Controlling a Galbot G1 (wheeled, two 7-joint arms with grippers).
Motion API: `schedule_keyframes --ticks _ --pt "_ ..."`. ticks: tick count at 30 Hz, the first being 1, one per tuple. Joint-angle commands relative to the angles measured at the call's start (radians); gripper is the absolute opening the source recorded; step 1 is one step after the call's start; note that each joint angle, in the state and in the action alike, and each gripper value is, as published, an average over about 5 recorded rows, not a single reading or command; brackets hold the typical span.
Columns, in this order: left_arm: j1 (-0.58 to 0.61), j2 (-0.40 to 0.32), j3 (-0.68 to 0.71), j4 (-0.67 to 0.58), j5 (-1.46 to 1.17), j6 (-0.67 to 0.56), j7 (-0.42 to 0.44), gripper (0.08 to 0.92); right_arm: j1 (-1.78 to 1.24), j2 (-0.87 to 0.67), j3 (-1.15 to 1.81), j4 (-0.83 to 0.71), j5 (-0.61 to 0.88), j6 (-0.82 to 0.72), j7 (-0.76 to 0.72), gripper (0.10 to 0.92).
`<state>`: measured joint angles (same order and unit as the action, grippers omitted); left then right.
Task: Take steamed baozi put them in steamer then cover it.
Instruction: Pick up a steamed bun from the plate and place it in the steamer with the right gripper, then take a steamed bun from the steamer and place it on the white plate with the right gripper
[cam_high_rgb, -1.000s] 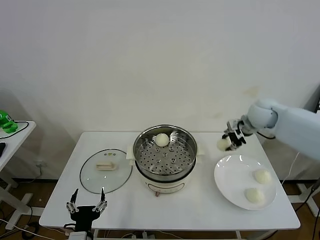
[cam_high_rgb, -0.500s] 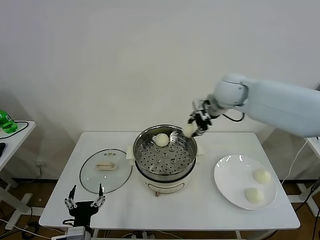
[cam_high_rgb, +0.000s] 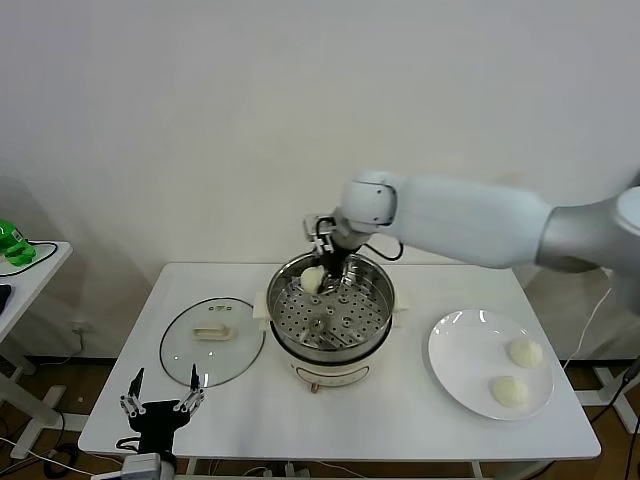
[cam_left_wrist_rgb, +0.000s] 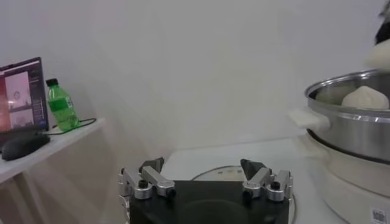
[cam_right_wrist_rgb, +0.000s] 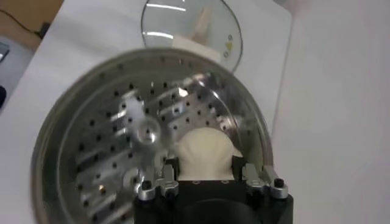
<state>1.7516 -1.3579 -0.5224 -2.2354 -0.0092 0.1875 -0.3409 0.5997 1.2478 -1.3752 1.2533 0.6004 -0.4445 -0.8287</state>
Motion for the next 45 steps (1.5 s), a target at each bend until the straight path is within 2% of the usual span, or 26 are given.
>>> schedule_keyframes --ticks 1,25,27,33,36,45 --pt "-0.001 0.003 -0.005 -0.008 -0.007 0.0 0.0 0.823 -0.058 0.1 0.002 -0.075 0.048 -0.045 0.017 0.537" --pt "0.009 0.007 -0.005 -0.018 -0.003 -0.004 0.0 0.823 -0.128 0.119 0.009 -0.115 0.013 -0.1 0.05 0.549" --pt "0.01 0.007 -0.006 -0.018 -0.003 -0.004 0.0 0.823 -0.131 0.119 0.011 -0.114 0.013 -0.101 0.053 0.578" --pt "0.008 0.005 -0.005 -0.015 -0.002 -0.003 -0.001 0.823 -0.109 0.1 0.01 -0.089 0.006 -0.107 0.054 0.746" --pt "0.008 0.003 -0.003 -0.012 0.001 -0.003 -0.001 0.823 -0.081 0.075 0.009 -0.064 0.005 -0.11 0.057 0.805" --pt "0.009 0.014 -0.003 -0.008 0.0 -0.001 0.0 0.823 0.059 -0.095 0.012 0.088 -0.01 -0.105 0.061 0.823"
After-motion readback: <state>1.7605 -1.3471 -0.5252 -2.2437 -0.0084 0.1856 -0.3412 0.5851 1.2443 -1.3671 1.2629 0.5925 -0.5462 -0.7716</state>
